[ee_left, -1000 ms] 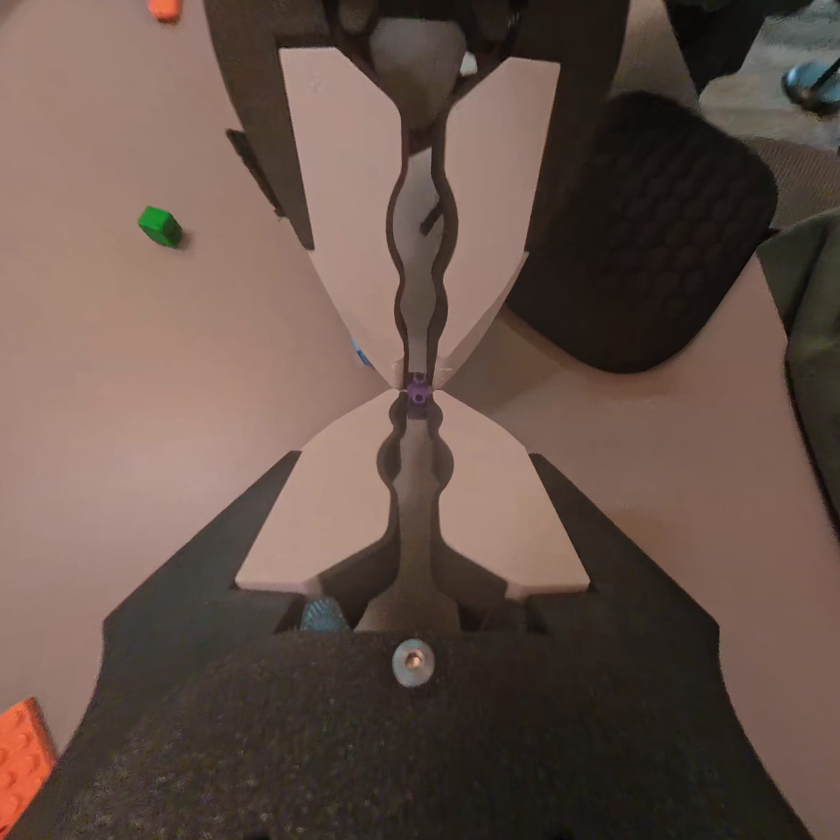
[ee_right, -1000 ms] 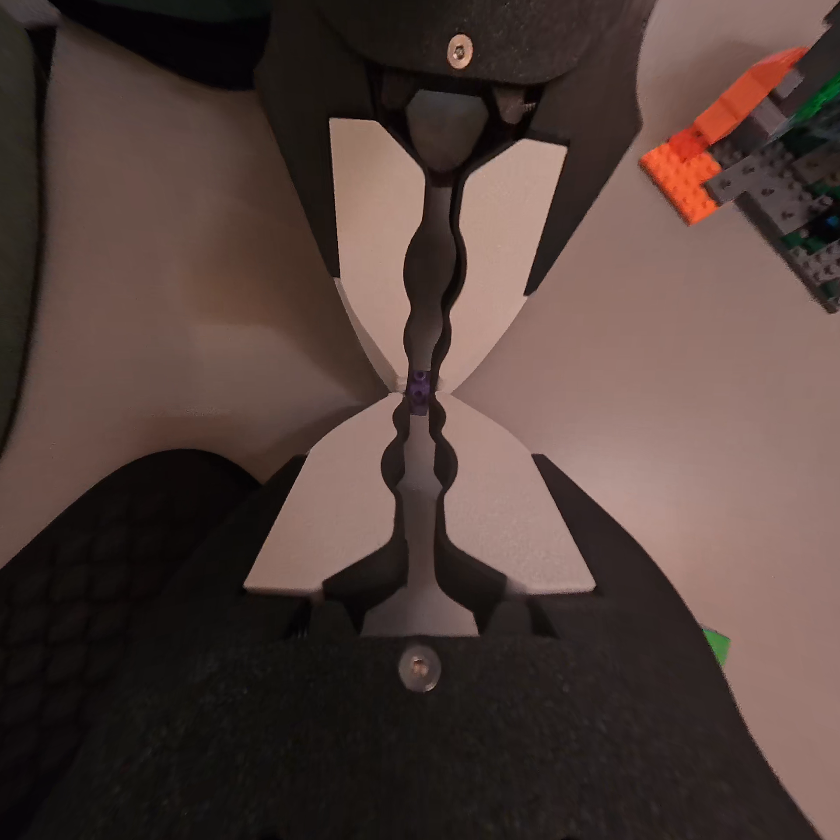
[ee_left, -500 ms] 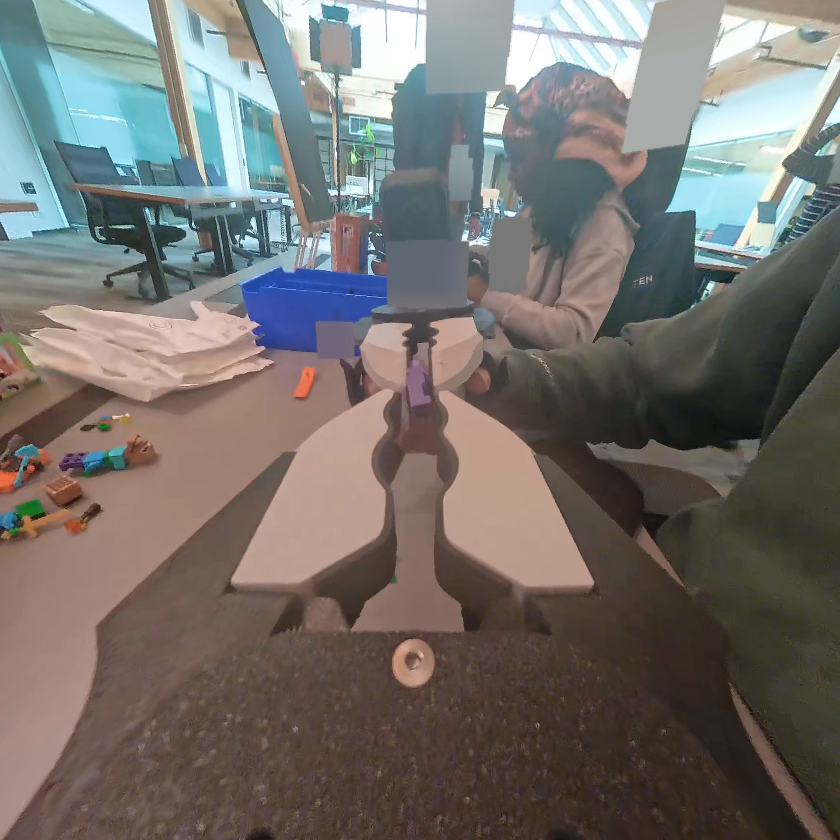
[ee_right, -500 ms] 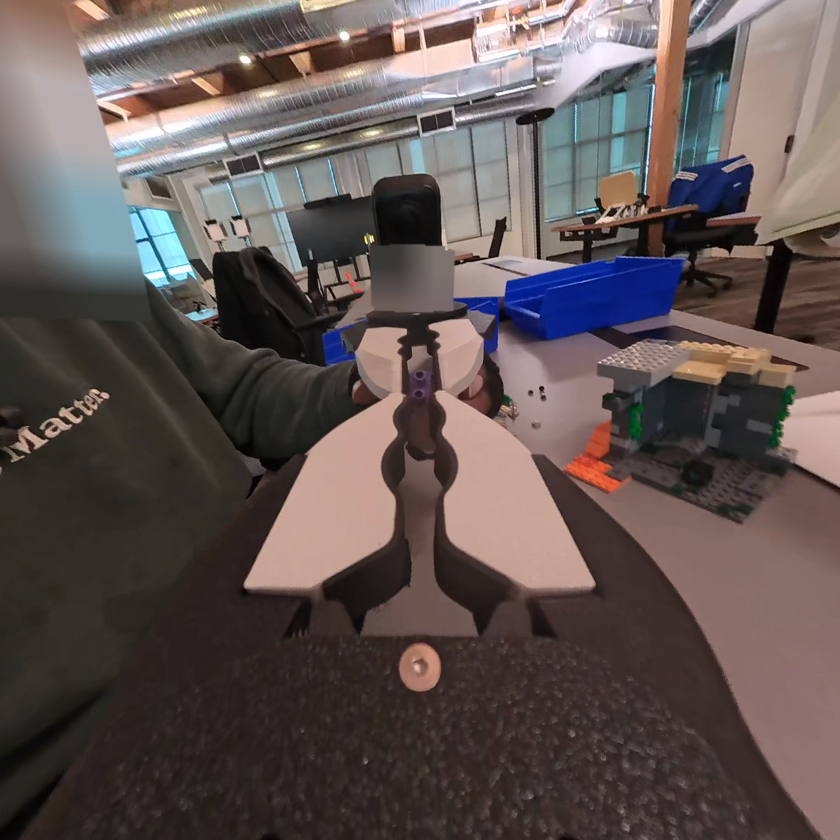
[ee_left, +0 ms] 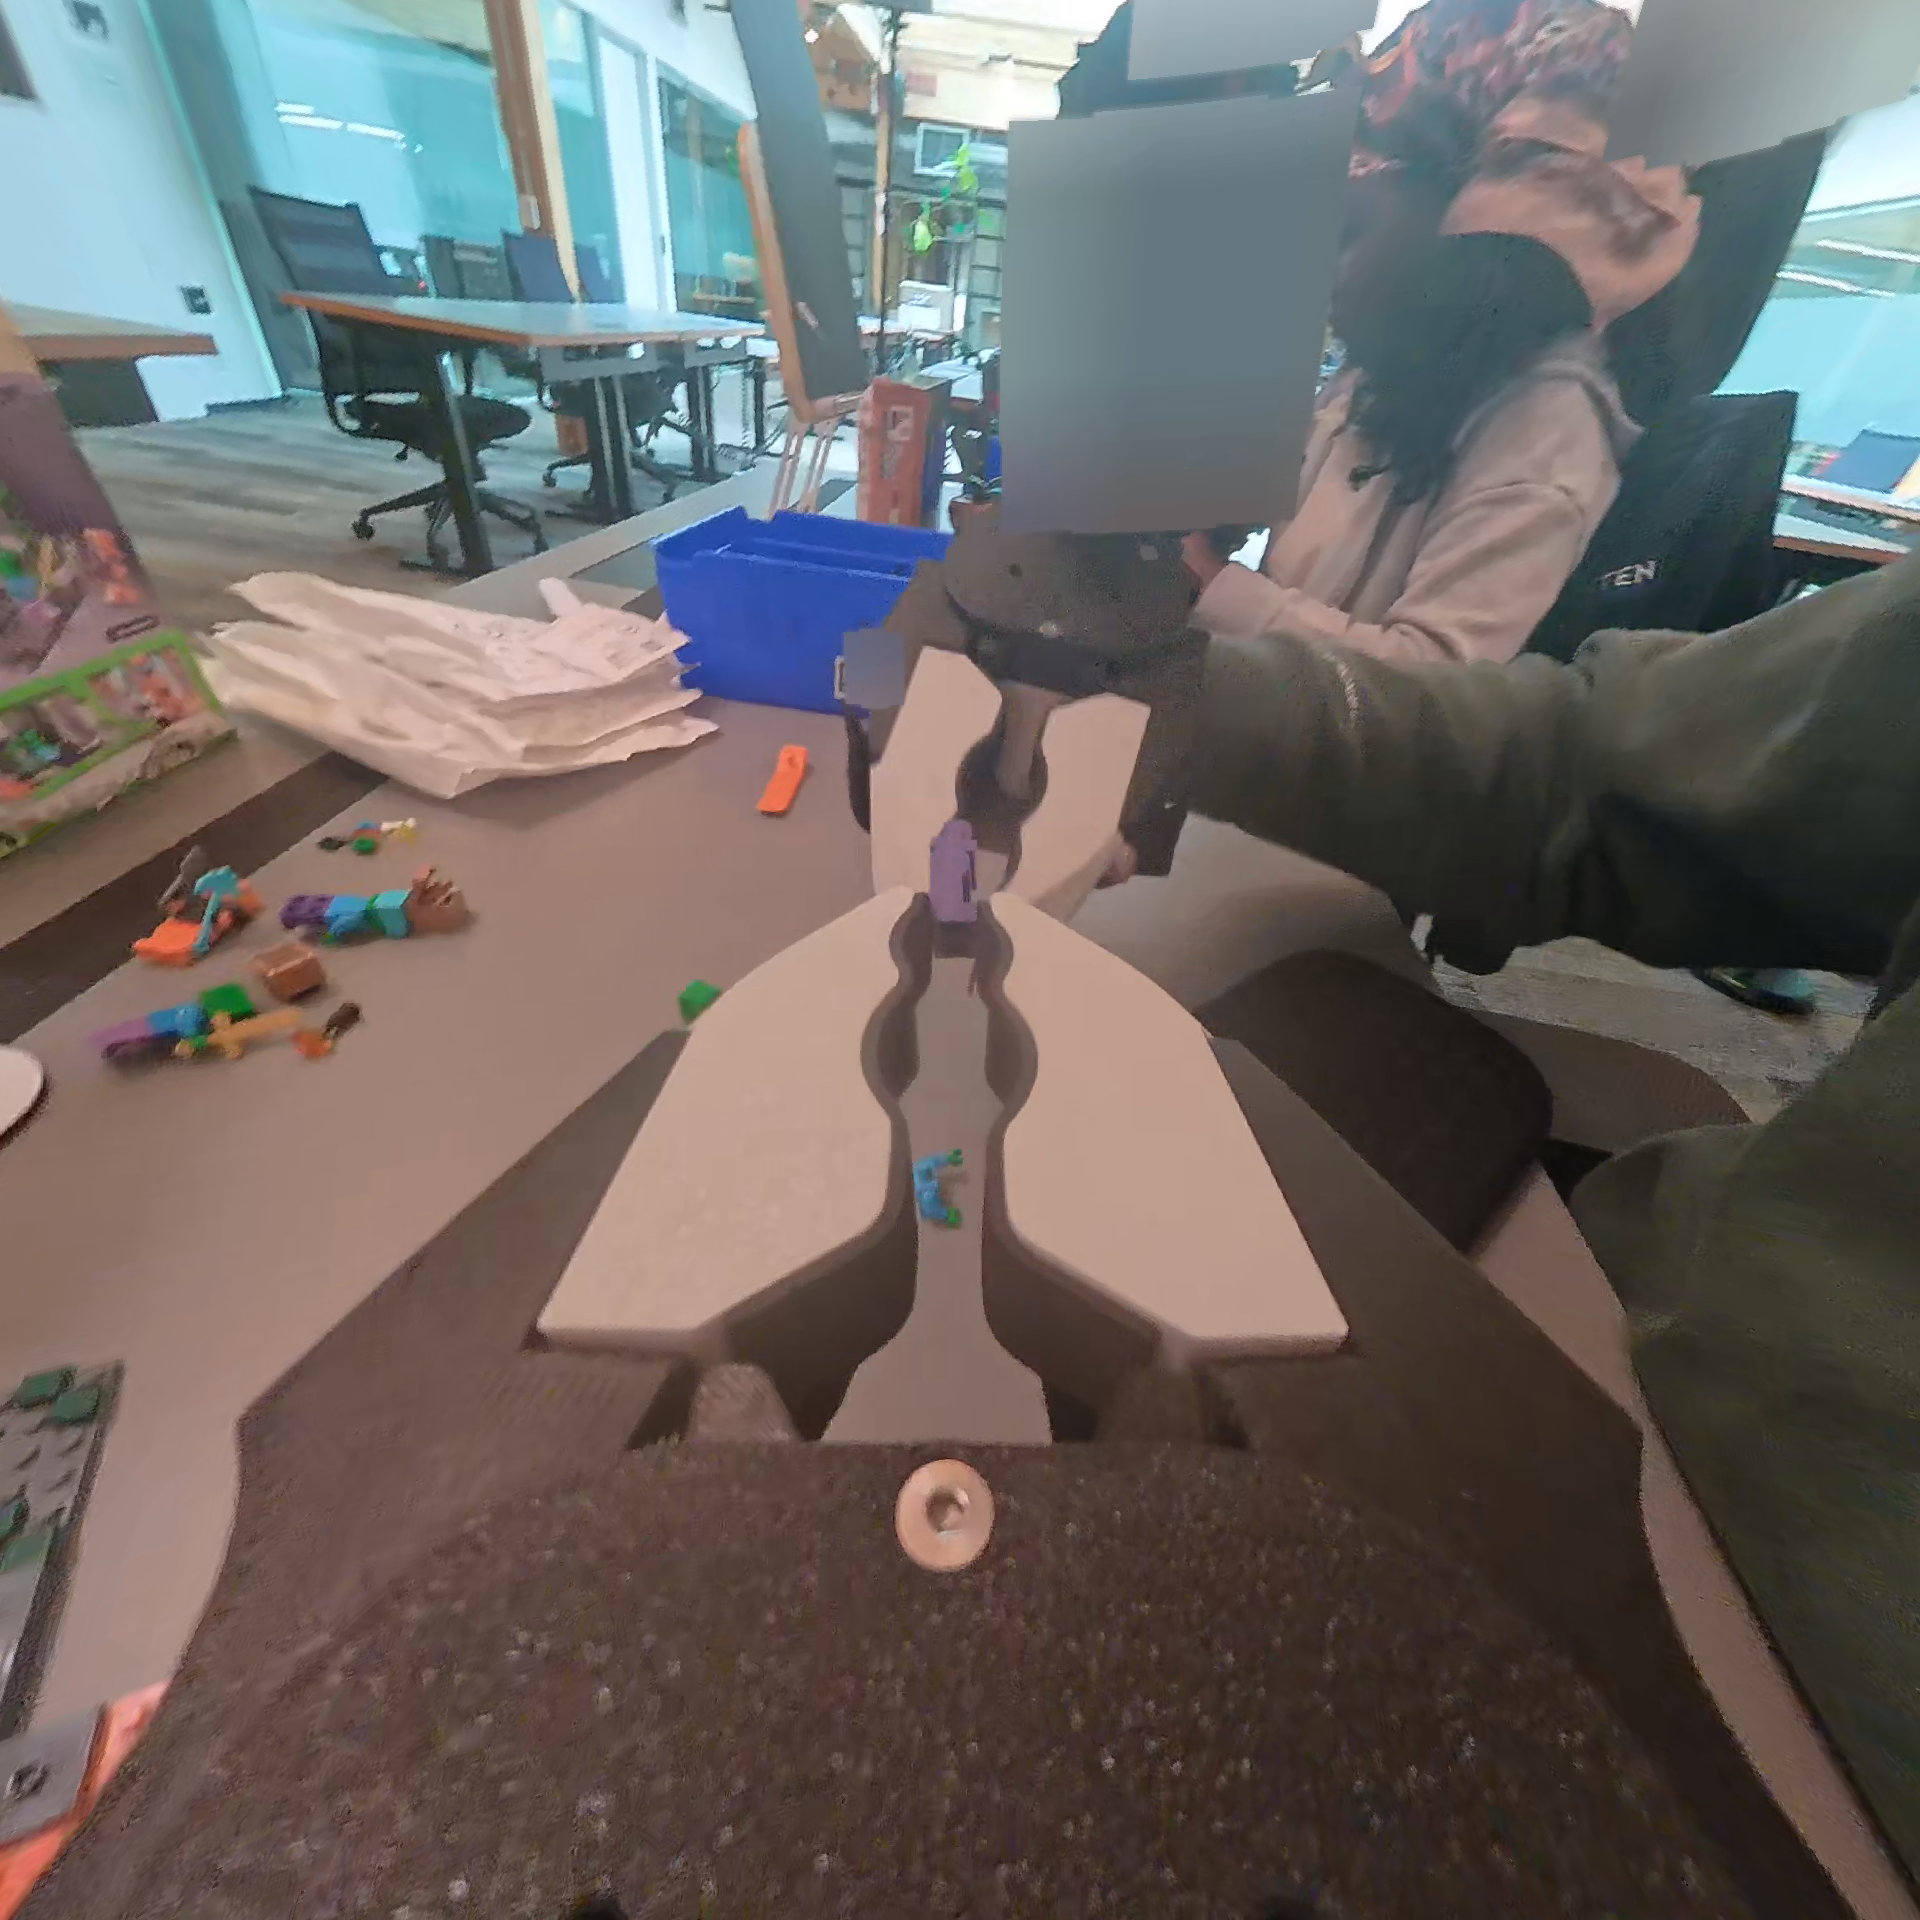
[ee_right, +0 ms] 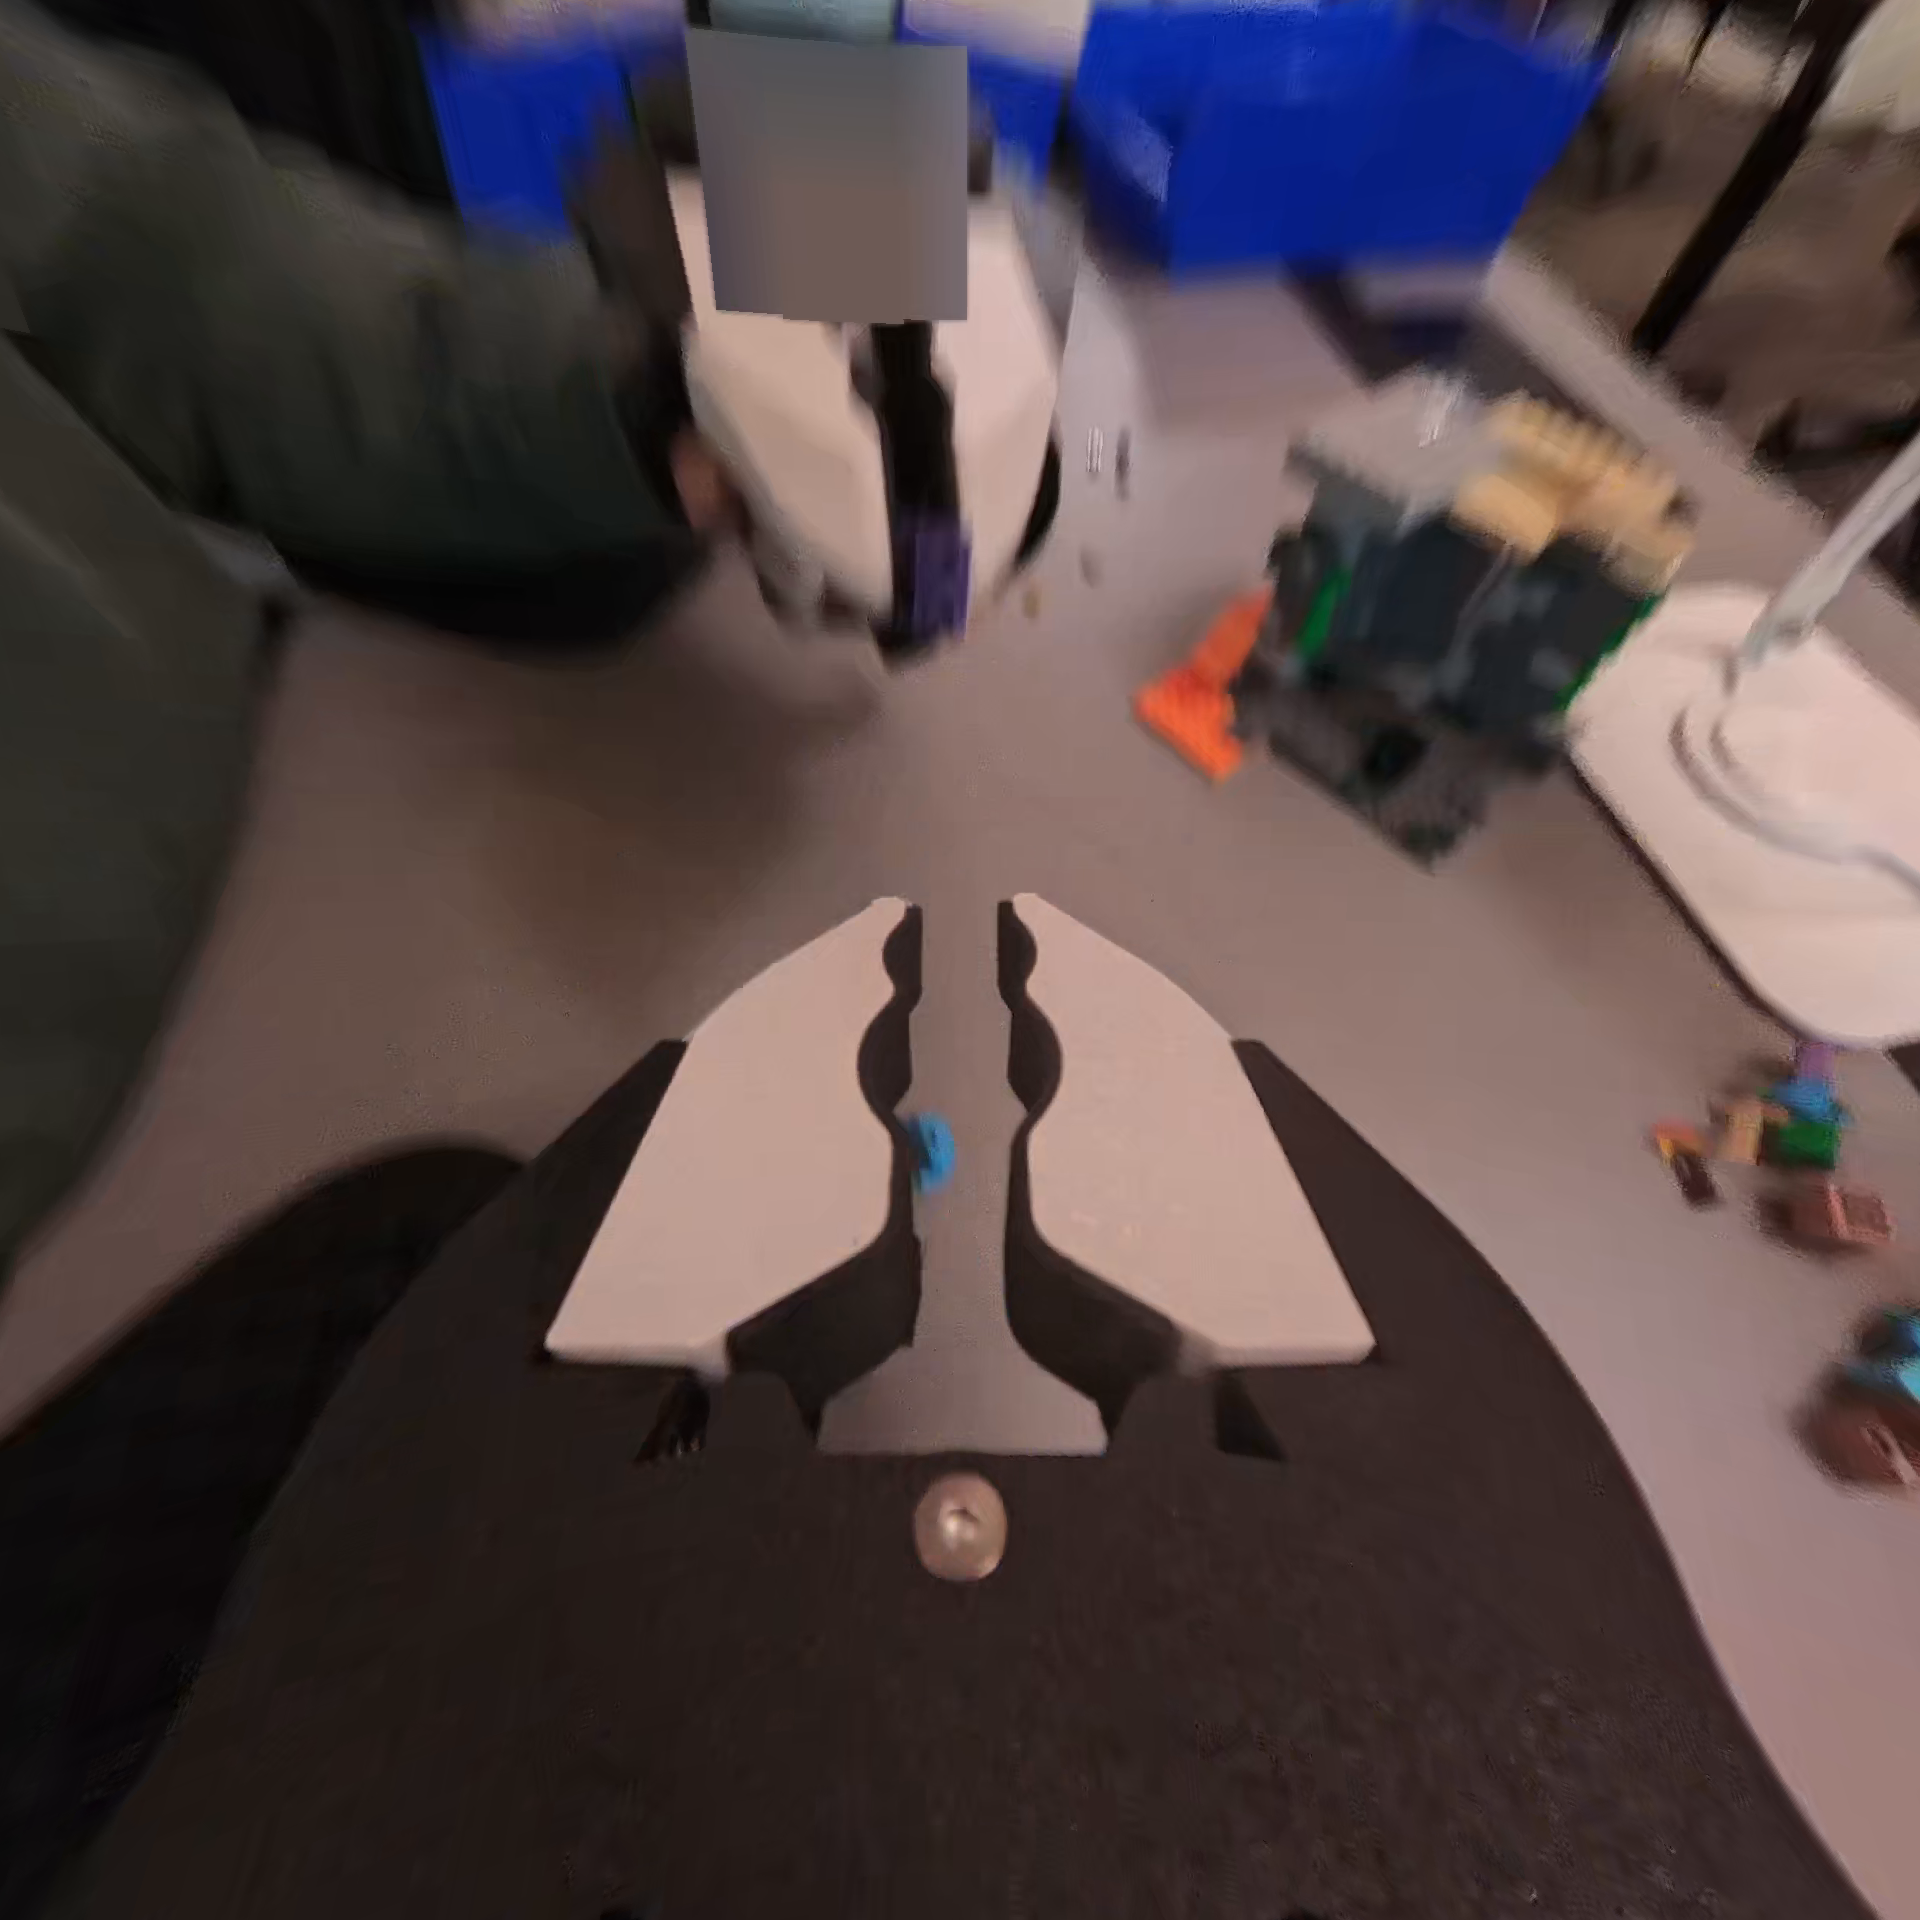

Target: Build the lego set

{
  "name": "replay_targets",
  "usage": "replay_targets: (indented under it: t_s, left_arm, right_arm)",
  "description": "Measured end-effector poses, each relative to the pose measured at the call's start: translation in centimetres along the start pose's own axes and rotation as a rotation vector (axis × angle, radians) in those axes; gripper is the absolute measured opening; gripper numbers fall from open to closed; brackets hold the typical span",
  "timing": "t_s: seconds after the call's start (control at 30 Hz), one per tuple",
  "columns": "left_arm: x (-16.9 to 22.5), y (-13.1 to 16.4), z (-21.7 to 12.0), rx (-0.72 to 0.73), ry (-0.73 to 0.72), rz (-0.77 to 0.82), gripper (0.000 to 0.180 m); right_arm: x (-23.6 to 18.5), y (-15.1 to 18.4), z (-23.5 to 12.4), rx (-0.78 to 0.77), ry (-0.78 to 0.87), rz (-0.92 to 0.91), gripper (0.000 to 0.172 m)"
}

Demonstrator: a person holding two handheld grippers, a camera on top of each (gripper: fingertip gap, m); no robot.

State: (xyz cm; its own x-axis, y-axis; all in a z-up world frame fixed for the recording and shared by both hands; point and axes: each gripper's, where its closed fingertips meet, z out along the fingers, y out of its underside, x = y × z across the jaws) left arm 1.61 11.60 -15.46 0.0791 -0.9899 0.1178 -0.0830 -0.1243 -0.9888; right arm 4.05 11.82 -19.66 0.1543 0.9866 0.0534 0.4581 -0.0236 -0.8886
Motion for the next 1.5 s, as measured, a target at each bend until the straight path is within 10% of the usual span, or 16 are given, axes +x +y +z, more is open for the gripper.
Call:
replay_targets:
  t_s: [0.17,0.57,0.97,1.5]
  left_arm:
    - [-0.4,1.9,-0.5,-0.059,-0.048,-0.036,0.008]
    - [-0.4,4.6,-0.6,-0.146,-0.031,-0.028,0.007]
    - [0.2,2.8,-0.5,-0.063,-0.032,-0.003,0.008]
    - [1.0,1.8,-0.7,-0.034,-0.012,-0.011,0.007]
  right_arm:
    - [-0.6,7.3,1.8,-0.381,-0.032,-0.074,0.018]
    - [-0.9,10.0,4.1,-0.561,-0.174,-0.07,0.008]
    - [-0.2,-4.2,-0.8,0.352,-0.112,0.213,0.007]
    - [-1.1,-4.7,0.6,0.418,-0.112,0.254,0.007]
